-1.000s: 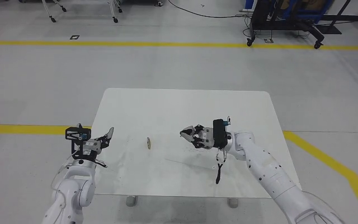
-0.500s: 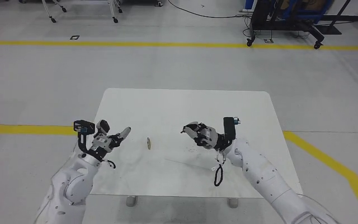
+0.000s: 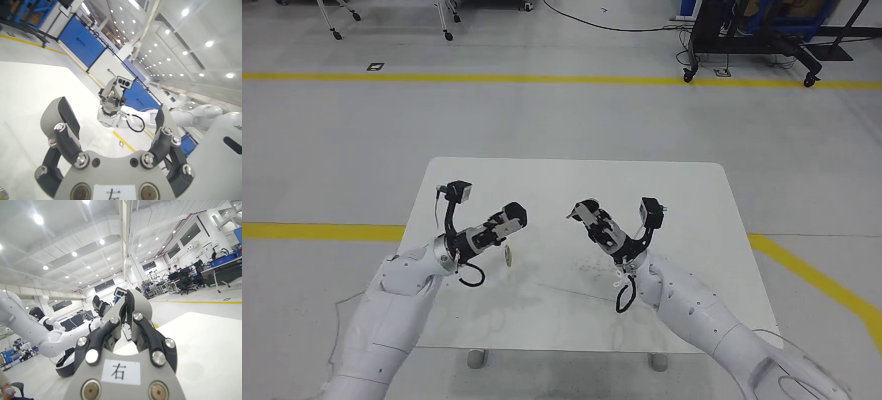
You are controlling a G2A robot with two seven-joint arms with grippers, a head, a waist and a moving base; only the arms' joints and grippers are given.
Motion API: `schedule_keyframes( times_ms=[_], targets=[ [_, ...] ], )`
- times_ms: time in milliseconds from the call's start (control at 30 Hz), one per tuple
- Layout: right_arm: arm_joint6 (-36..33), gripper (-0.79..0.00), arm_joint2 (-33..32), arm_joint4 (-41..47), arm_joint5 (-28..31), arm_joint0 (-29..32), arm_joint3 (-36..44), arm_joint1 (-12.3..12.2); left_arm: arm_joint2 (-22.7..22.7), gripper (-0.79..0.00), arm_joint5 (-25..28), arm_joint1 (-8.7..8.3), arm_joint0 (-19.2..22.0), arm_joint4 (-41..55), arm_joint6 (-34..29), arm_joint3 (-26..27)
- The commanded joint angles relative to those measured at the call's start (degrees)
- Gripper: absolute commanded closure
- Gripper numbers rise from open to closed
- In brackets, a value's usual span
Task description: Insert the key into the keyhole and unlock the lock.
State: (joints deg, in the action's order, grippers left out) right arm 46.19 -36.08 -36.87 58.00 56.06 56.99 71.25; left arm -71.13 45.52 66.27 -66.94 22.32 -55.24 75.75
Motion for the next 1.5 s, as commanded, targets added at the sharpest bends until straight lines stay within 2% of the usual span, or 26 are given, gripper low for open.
schedule_keyframes(
  times_ms=[0, 233, 433, 567, 667, 700, 767, 833, 933, 1000, 1200, 1467],
  targets=[
    [0.0, 0.0, 0.0, 0.0, 0.0, 0.0, 0.0, 0.0, 1.9, -0.785, 0.1, 0.27, 2.5, 6.0, -3.5, -3.2],
    [0.0, 0.0, 0.0, 0.0, 0.0, 0.0, 0.0, 0.0, 7.5, -0.785, 3.6, 0.47, 6.6, 3.0, 0.1, -6.4],
    [-9.5, 0.0, -0.9, 8.8, -1.8, 1.6, 1.8, 0.3, 11.4, -0.763, 7.7, 0.01, 8.8, -2.3, 4.2, -8.2],
    [-15.4, 0.0, -2.0, 13.8, -3.3, 1.9, 2.9, 0.4, 13.8, -0.668, 9.0, -0.2, 10.4, -4.3, 5.5, -9.3],
    [-18.1, 0.0, -2.9, 15.4, -3.7, 2.3, 3.5, 0.5, 16.0, -0.69, 9.0, -0.39, 11.5, -4.5, 5.5, -9.8],
    [-18.9, 0.0, -3.2, 15.7, -4.0, 2.4, 3.6, 0.6, 16.6, -0.674, 9.1, -0.47, 12.0, -4.5, 5.5, -10.1],
    [-20.1, 0.0, -3.7, 16.1, -4.4, 2.6, 3.9, 0.7, 17.7, -0.557, 9.3, -0.62, 12.6, -4.1, 5.8, -10.7],
    [-20.9, 0.0, -4.3, 16.4, -4.7, 2.9, 4.0, 0.8, 18.5, -0.388, 9.3, -0.75, 13.3, -3.4, 5.8, -11.5],
    [-22.1, 0.0, -5.1, 16.6, -4.9, 3.3, 4.0, 1.0, 19.7, -0.342, 9.1, -0.91, 14.3, -2.5, 5.6, -12.4],
    [-22.8, 0.0, -5.5, 16.9, -4.9, 3.6, 4.0, 1.2, 20.5, -0.268, 9.0, -0.99, 14.9, -2.3, 5.5, -12.8],
    [-25.2, 0.0, -6.8, 17.8, -4.8, 4.1, 3.9, 1.6, 22.6, -0.222, 9.0, -1.18, 16.2, -1.5, 5.5, -13.9],
    [-27.5, 0.0, -8.3, 18.2, -4.3, 4.9, 3.7, 2.2, 24.1, -0.209, 8.9, -1.0, 17.9, -1.5, 5.3, -16.2]
  ],
)
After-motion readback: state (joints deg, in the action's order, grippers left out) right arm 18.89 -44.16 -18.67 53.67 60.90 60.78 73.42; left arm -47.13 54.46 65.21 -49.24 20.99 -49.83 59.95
